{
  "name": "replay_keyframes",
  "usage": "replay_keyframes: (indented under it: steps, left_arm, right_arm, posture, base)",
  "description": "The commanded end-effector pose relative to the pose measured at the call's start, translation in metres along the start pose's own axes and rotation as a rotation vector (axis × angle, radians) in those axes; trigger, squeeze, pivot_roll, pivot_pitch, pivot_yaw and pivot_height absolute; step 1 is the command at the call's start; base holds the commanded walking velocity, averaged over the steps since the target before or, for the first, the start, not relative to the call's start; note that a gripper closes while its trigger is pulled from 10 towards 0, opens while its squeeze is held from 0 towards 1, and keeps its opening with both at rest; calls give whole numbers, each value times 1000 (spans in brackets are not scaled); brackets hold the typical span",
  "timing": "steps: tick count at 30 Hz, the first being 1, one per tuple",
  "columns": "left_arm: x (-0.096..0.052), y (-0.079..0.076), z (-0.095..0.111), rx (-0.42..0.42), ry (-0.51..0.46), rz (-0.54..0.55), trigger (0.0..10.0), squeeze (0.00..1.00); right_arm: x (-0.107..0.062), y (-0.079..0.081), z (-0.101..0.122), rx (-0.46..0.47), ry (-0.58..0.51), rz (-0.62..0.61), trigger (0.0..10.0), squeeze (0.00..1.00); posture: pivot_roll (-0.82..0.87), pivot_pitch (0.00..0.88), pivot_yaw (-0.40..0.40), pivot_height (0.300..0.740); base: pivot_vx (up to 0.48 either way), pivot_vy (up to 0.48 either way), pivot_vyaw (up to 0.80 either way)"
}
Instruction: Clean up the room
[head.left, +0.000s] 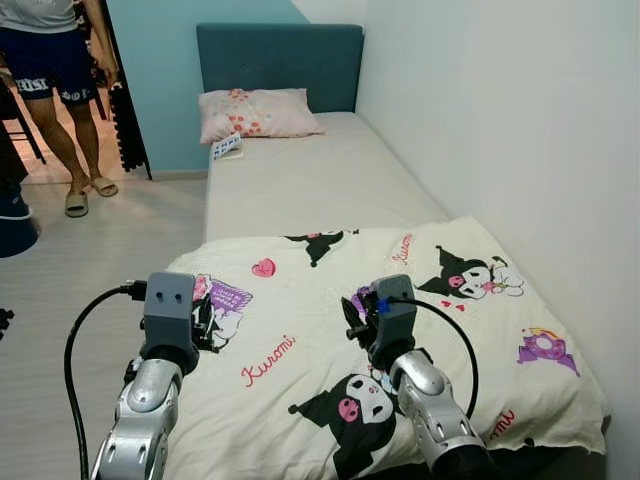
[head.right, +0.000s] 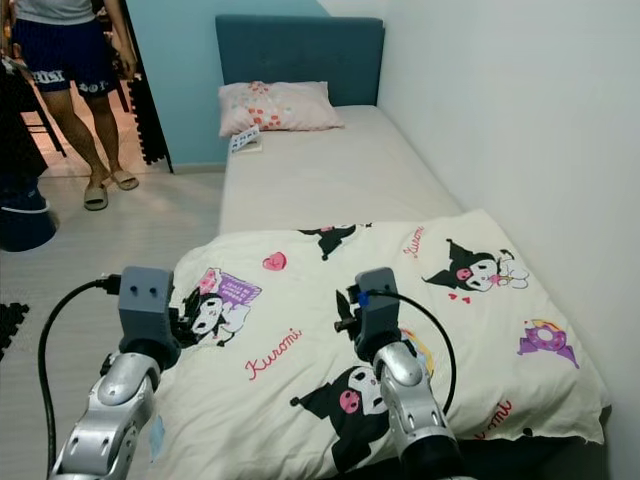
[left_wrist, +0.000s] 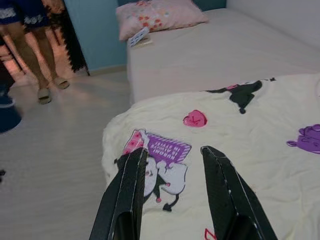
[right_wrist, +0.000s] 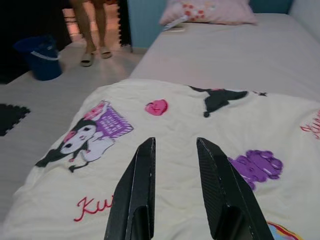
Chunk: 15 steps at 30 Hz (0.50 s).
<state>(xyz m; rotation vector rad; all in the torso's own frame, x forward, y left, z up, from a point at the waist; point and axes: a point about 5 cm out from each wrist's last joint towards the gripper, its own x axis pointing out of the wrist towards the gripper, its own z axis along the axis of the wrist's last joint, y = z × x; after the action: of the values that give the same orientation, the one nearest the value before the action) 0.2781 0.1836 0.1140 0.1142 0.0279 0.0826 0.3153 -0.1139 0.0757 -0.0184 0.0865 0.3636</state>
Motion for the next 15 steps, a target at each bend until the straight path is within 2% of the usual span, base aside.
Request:
replay_keyframes:
  steps: [1,3,4,7,15]
  left_arm:
    - [-3,1,-1,-18,8,19,10000,0]
    - [-3,2,-1,-25,4,27,10000,0]
    - [-3,3,-1,-54,8,44,10000,0]
    - [-2,5,0,-74,-2,61,10000,0]
    - [-2,8,1,-70,-12,72,10000,0]
  right_arm:
    - [3,2,4,-32,-16,22,10000,0]
    - [3,3,4,-41,-21,25,10000,0]
    - [4,3,5,-23,-26,25,10000,0]
    - [3,3,4,-18,-24,42,10000,0]
    - [2,3,5,-20,-29,49,10000,0]
  posture:
    - [97,11,-84,740]
    - [94,11,-88,740]
    - [94,11,-89,740]
    - [94,11,-89,740]
    - [89,14,-93,740]
  base:
    - [0,-480,800]
    - [0,-480,581]
    - [0,0,0]
    - [0,0,0]
    - [0,0,0]
